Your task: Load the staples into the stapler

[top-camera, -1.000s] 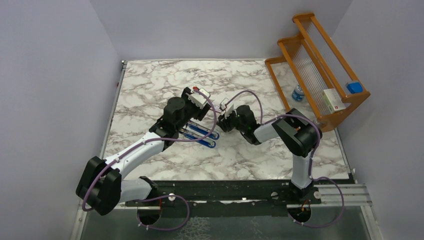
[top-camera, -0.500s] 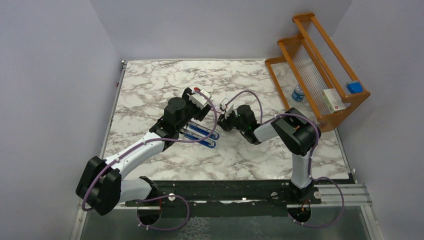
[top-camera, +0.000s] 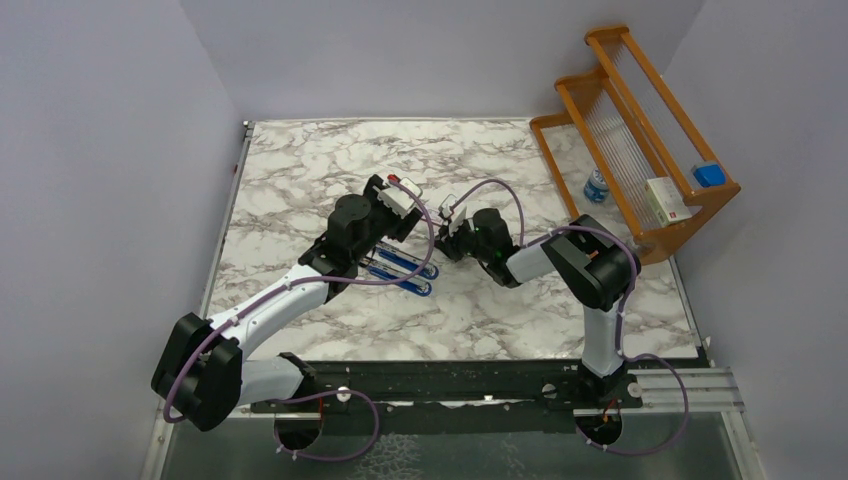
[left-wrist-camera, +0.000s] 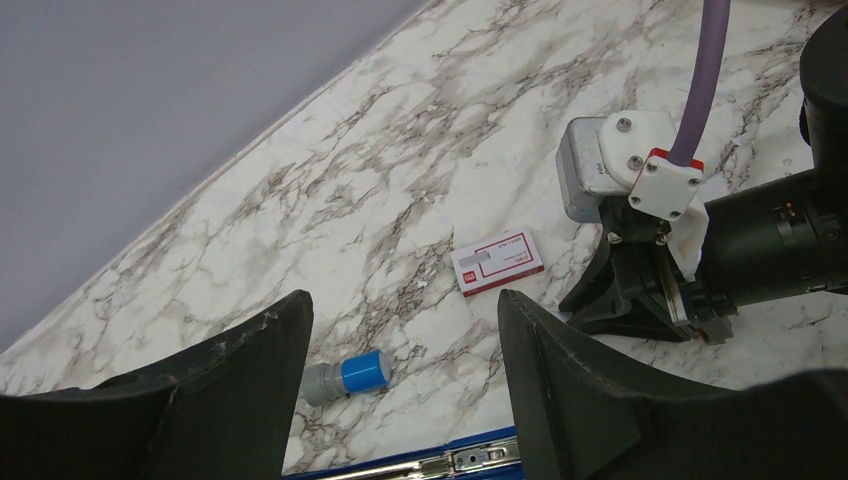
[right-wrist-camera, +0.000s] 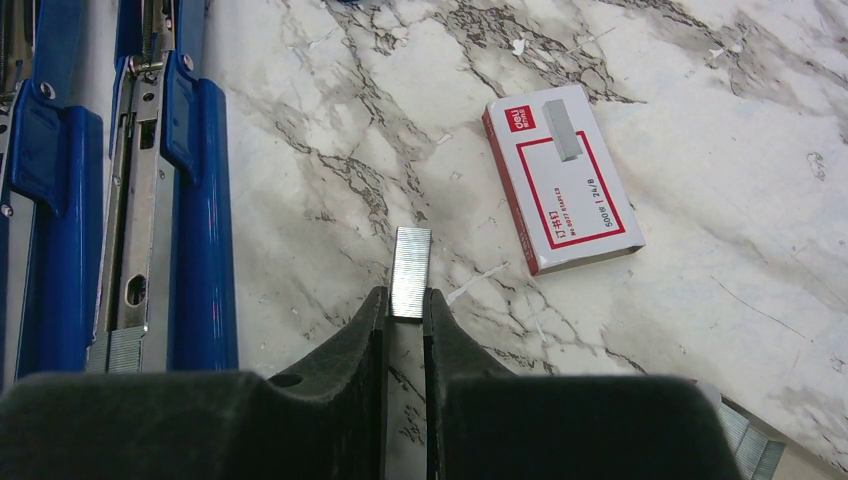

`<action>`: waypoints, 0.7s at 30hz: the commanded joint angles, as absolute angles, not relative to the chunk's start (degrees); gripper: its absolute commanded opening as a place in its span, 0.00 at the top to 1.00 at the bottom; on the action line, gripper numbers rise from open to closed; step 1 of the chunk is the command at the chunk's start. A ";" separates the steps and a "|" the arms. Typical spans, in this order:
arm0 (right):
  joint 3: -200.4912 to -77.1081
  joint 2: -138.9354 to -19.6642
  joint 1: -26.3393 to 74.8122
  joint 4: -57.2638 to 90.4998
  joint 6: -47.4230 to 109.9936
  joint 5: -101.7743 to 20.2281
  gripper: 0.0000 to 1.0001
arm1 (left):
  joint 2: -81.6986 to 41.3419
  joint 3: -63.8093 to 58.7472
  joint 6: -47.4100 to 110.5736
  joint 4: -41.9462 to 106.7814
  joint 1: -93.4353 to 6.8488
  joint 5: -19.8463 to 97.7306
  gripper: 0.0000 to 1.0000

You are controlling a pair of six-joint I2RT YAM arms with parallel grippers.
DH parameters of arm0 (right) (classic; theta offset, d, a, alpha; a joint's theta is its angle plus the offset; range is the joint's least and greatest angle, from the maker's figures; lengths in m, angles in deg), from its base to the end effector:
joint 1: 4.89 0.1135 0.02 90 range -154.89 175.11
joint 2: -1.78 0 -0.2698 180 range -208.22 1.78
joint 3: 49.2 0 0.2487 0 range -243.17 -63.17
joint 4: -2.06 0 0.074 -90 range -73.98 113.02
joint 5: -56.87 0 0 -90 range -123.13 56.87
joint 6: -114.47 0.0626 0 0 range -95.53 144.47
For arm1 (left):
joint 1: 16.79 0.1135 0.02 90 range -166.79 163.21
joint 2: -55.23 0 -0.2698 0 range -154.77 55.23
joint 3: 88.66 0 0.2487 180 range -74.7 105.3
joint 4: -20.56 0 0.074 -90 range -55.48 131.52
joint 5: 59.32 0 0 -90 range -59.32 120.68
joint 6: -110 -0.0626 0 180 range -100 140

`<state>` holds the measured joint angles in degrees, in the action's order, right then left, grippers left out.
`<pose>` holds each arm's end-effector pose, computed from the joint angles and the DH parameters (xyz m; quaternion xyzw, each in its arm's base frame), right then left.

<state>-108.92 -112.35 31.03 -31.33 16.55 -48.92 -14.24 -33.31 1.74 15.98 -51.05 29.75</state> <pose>0.3142 0.2487 0.1093 -0.3769 0.7284 0.2455 0.5168 0.2496 -0.1688 0.2829 0.3331 0.6870 -0.0837 0.6404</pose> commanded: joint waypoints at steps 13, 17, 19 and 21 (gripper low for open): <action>-109.68 -116.04 30.70 -24.07 16.30 -48.68 0.70 | -12.60 -34.36 1.51 14.82 -51.58 30.20 0.29; -110.12 -116.16 30.68 -23.58 16.20 -48.60 0.70 | -12.64 -34.31 1.52 14.78 -51.51 30.17 0.29; -110.32 -116.34 30.70 -23.31 16.21 -48.39 0.71 | -12.71 -34.36 1.54 14.81 -51.53 30.15 0.29; -110.84 -116.56 30.71 -22.68 16.30 -48.11 0.71 | -12.71 -34.36 1.54 14.77 -51.53 30.21 0.29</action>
